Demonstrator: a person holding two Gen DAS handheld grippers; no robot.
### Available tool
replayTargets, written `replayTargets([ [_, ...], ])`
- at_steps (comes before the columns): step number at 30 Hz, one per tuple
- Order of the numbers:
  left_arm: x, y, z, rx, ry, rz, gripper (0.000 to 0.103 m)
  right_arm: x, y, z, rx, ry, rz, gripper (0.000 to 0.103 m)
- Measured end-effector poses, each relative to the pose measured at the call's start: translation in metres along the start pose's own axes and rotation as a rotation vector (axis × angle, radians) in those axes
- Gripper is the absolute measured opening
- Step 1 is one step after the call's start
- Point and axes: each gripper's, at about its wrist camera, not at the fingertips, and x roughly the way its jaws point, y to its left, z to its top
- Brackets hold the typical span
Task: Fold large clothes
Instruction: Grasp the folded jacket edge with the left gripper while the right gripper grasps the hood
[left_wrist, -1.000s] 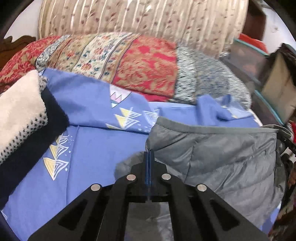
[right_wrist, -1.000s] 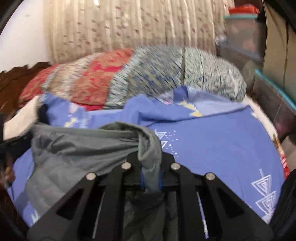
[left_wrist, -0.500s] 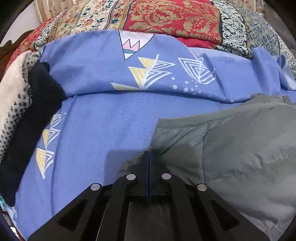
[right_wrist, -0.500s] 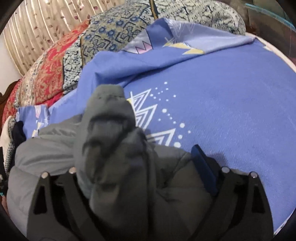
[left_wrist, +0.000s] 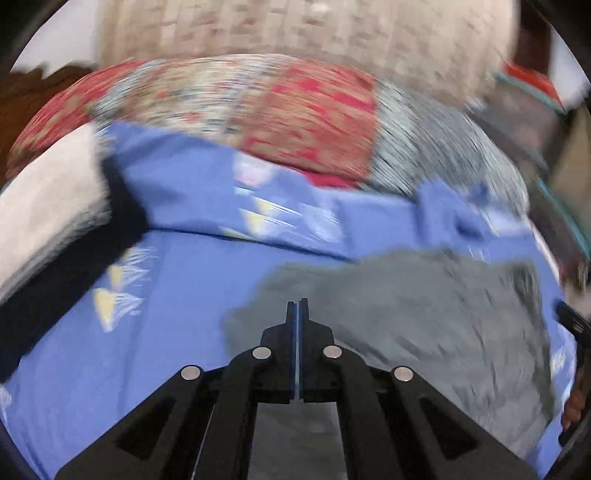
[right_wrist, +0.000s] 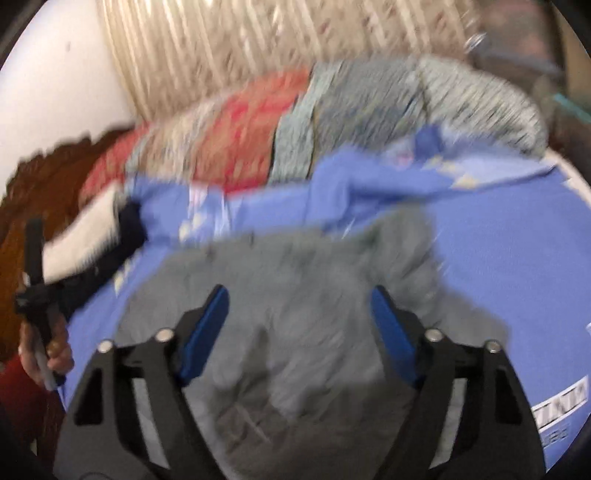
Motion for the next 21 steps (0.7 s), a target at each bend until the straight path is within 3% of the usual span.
replayTargets([
  [2,0.024,-0.022,-0.01,0.06,0.037,0.021,0.023,0.024,-0.018,-0.006,0.036,0.008,-0.044,0.073],
  [4,0.063,-0.035,-0.022,0.123,0.097,0.118,0.023,0.041,-0.05,-0.006,0.072,-0.003,-0.16,0.073],
  [7,0.092,-0.032,-0.035,0.126,0.1,0.128,0.023,0.052,-0.121,-0.01,0.349,-0.051,-0.225,0.071],
  [8,0.093,-0.032,-0.036,0.121,0.101,0.128,0.023,0.054,-0.14,-0.013,0.437,-0.061,-0.244,0.078],
  [9,0.095,-0.033,-0.037,0.117,0.099,0.124,0.023,0.058,-0.15,-0.017,0.489,-0.061,-0.203,0.079],
  [15,0.108,-0.043,-0.042,0.175,0.085,0.184,0.024,0.066,-0.144,-0.012,0.441,-0.063,-0.224,0.085],
  [17,0.104,-0.047,-0.037,0.218,0.115,0.209,0.024,0.063,-0.143,-0.01,0.44,-0.051,-0.224,0.085],
  [19,0.089,-0.041,-0.03,0.228,0.165,0.175,0.024,0.057,-0.145,-0.007,0.445,-0.017,-0.206,0.086],
  [21,0.057,-0.015,-0.02,0.176,0.132,0.111,0.024,0.03,-0.142,-0.007,0.45,-0.05,-0.12,0.086],
])
